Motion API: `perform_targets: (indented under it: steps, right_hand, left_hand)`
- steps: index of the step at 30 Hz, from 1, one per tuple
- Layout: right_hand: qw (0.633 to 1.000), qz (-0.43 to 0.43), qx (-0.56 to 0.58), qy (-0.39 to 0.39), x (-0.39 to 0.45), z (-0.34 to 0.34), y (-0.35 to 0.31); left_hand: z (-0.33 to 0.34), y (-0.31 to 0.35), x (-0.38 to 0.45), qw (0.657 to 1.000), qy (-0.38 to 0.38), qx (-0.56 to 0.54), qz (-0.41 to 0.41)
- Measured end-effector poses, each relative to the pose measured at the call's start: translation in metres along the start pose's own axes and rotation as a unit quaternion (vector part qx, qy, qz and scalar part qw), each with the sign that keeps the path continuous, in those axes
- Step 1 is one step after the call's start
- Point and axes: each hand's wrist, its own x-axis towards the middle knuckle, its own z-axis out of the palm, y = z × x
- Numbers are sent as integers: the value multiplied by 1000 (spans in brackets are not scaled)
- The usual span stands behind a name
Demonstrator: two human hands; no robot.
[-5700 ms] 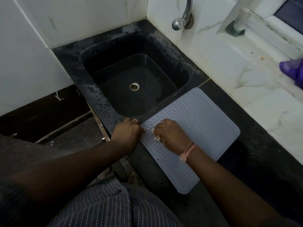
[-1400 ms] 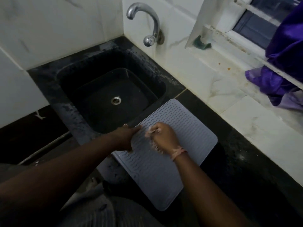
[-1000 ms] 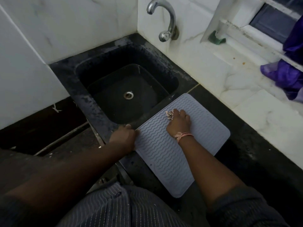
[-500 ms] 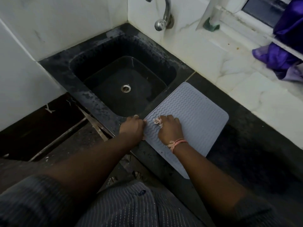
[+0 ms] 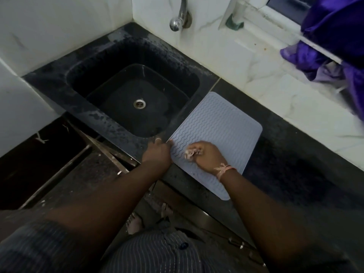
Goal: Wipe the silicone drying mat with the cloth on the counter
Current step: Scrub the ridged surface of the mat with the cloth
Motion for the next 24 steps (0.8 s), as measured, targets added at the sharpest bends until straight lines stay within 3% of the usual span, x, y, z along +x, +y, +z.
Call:
perform_targets:
  steps: [3, 9, 13, 17, 19, 24]
  right_hand:
    - [996, 28, -13, 79, 8, 2, 5]
    - [986, -72, -148, -11, -12, 31, -15]
    - [960, -185, -189, -96, -19, 23, 0]
    - [937, -256, -219, -91, 2, -7, 28]
    - [945, -239, -215, -64, 22, -21, 44]
    - [984, -80, -155, 20, 57, -28, 59]
  left_hand:
    - [10, 6, -19, 998, 51, 38, 3]
    - [19, -1, -29, 987, 84, 130, 32]
    - [16, 4, -30, 984, 58, 167, 14]
    - [10, 10, -26, 978, 36, 205, 4]
    - [5, 10, -24, 976, 31, 214, 2]
    - [12, 14, -23, 980, 16, 197, -23]
